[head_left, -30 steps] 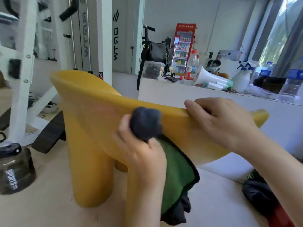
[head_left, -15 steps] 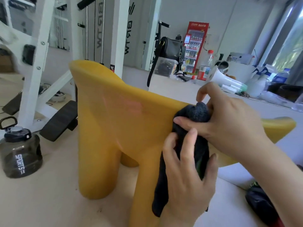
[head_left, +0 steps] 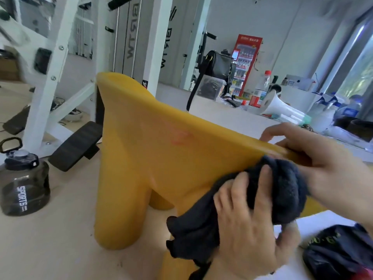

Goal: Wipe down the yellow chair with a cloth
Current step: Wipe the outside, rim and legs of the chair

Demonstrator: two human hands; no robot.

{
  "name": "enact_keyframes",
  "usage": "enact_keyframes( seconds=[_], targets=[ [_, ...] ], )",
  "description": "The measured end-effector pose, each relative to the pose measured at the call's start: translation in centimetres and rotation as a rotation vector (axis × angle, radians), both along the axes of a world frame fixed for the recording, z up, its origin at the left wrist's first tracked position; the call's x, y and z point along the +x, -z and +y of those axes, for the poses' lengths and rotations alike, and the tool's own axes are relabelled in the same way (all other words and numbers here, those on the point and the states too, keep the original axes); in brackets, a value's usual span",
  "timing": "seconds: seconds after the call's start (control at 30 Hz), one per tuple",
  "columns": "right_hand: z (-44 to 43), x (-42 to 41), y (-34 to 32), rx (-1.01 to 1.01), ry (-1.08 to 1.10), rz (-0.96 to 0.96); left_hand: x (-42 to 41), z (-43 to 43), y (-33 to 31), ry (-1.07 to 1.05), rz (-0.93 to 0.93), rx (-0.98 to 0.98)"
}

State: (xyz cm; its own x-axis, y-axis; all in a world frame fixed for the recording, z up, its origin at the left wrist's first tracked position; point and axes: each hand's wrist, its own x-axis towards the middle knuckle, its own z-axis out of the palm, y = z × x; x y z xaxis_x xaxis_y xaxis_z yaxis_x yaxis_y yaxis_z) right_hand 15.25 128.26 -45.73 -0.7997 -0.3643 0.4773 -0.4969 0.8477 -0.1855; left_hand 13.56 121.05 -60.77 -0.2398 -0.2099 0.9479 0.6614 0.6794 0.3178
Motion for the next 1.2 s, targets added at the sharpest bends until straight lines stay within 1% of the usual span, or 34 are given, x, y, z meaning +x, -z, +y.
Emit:
enact_keyframes(
  seconds=[0.07, 0.1, 0.13, 0.17, 0.2, 0.23, 0.27, 0.3, 0.33, 0.4, 0.43, 0.47, 0.5, 0.53, 0.6, 0.63, 0.67, 0.7, 0.8, 0.83, 0.87, 0.9, 0.97, 1.0, 1.03, 1.07, 1.17, 1.2],
  targets=[
    [0.2, 0.1, -0.1, -0.098, -0.055, -0.039, -2.1, -2.5, -0.6, -0.118, 0.041, -0.068],
    [0.1, -0.2, 0.4, -0.094, -0.025, 0.021, -3.3, -4.3, -0.6, -0.150, 0.071, -0.029],
    [-0.2, -0.5, 1.1, -0.046, 0.041, 0.134, -4.5, -6.0, -0.7, -0.149, 0.083, 0.067],
    [-0.8, -0.6, 1.7, 0.024, 0.146, 0.250, -5.5, -7.5, -1.0, -0.111, 0.060, 0.217],
    [-1.5, -0.8, 2.2, 0.097, 0.262, 0.377, -6.0, -8.5, -1.3, -0.068, -0.003, 0.362],
    [-1.9, -1.1, 2.6, 0.115, 0.345, 0.438, -5.9, -8.7, -1.5, -0.056, -0.059, 0.484],
    [-2.1, -1.3, 2.9, 0.090, 0.389, 0.455, -5.5, -8.0, -1.7, -0.087, -0.090, 0.525],
    [-2.0, -1.5, 2.9, 0.062, 0.414, 0.482, -4.9, -6.6, -1.6, -0.106, -0.077, 0.476],
    [-1.8, -1.6, 2.8, 0.045, 0.420, 0.517, -4.0, -4.6, -1.5, -0.132, -0.032, 0.363],
    [-0.6, -1.7, 2.7, 0.014, 0.378, 0.563, -1.9, -0.7, -1.1, -0.175, 0.052, 0.047],
    [0.3, -1.6, 2.8, 0.003, 0.343, 0.553, -1.3, 0.0, -1.0, -0.178, 0.076, -0.080],
    [1.4, -1.4, 3.0, -0.009, 0.309, 0.528, -1.6, -0.2, -0.9, -0.178, 0.100, -0.153],
    [2.5, -1.4, 3.2, -0.033, 0.279, 0.507, -2.1, -1.1, -1.1, -0.164, 0.108, -0.159],
    [3.7, -1.4, 3.3, -0.069, 0.264, 0.481, -2.8, -2.3, -1.3, -0.133, 0.111, -0.081],
    [5.8, -1.5, 3.1, -0.144, 0.269, 0.434, -3.6, -4.3, -2.2, -0.081, 0.085, 0.225],
    [6.5, -1.5, 3.0, -0.172, 0.282, 0.416, -3.5, -4.3, -2.6, -0.081, 0.036, 0.362],
    [6.9, -1.5, 2.9, -0.193, 0.298, 0.392, -3.2, -3.4, -2.8, -0.105, -0.002, 0.410],
    [7.3, -1.4, 2.7, -0.210, 0.316, 0.365, -2.7, -1.8, -2.7, -0.130, 0.007, 0.343],
    [8.4, -1.1, 2.3, -0.202, 0.325, 0.279, -0.9, 3.2, -0.8, -0.188, 0.112, -0.199],
    [8.7, -0.9, 2.2, -0.195, 0.307, 0.249, -1.0, 3.2, -0.5, -0.209, 0.127, -0.284],
    [8.9, -0.8, 2.1, -0.193, 0.286, 0.228, -1.5, 2.4, -0.8, -0.216, 0.136, -0.260],
    [9.0, -0.8, 2.2, -0.190, 0.268, 0.220, -1.9, 1.4, -1.4, -0.206, 0.129, -0.146],
    [8.9, -1.0, 2.3, -0.176, 0.255, 0.245, -2.2, -0.2, -2.9, -0.148, 0.109, 0.209],
    [8.9, -1.2, 2.3, -0.168, 0.264, 0.264, -2.1, -0.2, -3.6, -0.120, 0.082, 0.336],
    [8.9, -1.3, 2.3, -0.167, 0.281, 0.275, -1.9, 0.3, -4.2, -0.114, 0.061, 0.379],
    [8.9, -1.2, 2.3, -0.179, 0.279, 0.276, -1.8, 1.1, -4.4, -0.134, 0.072, 0.321],
    [8.5, 0.5, 3.4, -0.236, 0.147, 0.294, -1.4, 2.8, -3.4, -0.279, 0.149, -0.100],
    [7.9, 1.8, 4.4, -0.236, 0.095, 0.329, -1.3, 2.6, -3.3, -0.269, 0.135, -0.162]
  ],
)
